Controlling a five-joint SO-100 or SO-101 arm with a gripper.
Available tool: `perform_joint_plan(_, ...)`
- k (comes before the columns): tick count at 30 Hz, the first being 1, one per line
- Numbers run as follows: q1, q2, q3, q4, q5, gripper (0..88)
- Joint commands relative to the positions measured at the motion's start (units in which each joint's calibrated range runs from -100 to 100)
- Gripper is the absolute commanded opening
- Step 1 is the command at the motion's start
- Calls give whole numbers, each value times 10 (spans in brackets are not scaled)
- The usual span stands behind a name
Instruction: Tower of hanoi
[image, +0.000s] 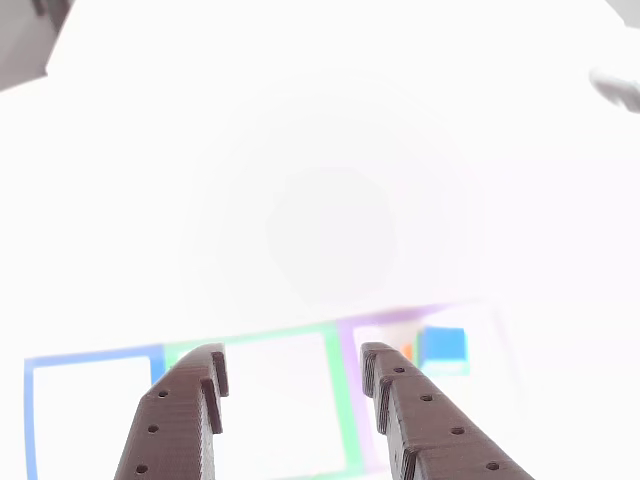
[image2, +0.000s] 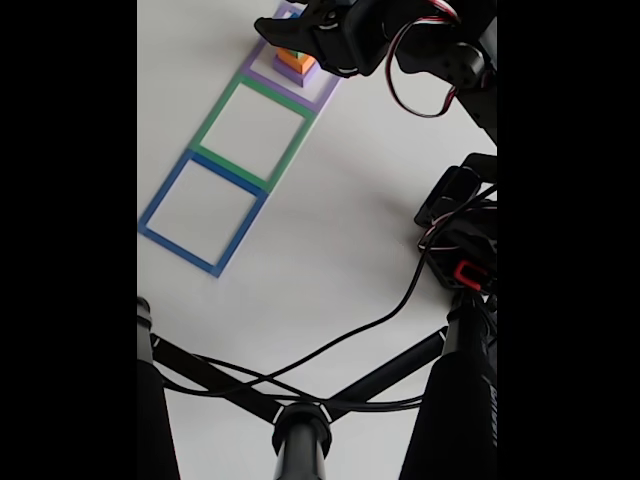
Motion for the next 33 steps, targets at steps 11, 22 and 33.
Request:
perform_joint_plan(11, 69, -1, -39, 106, 22, 36)
perform_joint_plan(22, 192, -138, 177, -37, 22, 0)
perform_joint_plan(33, 244, -261, 340, -128, 22, 236)
